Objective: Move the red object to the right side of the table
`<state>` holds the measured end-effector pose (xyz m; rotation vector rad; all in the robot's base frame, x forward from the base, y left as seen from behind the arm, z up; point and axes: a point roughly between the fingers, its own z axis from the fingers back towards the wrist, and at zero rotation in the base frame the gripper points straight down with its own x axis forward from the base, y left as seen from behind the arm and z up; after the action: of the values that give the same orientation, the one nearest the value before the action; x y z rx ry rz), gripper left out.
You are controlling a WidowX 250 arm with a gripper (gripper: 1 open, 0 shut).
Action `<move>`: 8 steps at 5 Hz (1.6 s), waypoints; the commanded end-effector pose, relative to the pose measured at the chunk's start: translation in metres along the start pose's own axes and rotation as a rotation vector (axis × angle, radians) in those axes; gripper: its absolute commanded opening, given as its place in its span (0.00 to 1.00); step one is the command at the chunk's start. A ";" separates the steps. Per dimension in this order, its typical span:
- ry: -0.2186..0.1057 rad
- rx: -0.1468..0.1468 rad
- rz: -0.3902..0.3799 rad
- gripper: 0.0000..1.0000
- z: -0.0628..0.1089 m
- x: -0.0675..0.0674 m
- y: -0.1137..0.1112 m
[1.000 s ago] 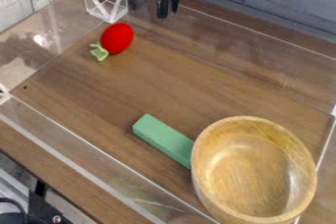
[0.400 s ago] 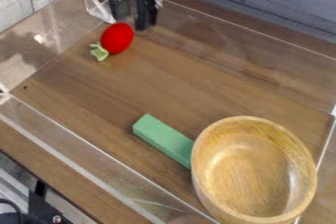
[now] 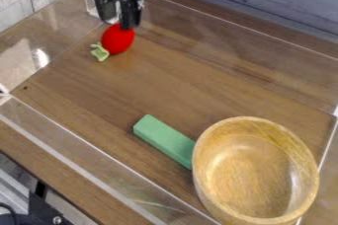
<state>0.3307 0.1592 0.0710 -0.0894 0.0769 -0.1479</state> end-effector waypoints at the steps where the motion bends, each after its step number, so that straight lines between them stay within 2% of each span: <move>1: -0.052 0.031 -0.032 1.00 0.009 0.008 0.006; 3: -0.063 -0.011 -0.047 1.00 0.004 0.020 0.007; 5: -0.085 -0.069 0.114 1.00 -0.017 0.021 0.012; 7: -0.073 -0.092 0.070 1.00 -0.046 0.016 0.038; 8: -0.084 -0.103 0.055 0.00 -0.040 0.021 0.015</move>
<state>0.3515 0.1708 0.0257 -0.1962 0.0048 -0.0776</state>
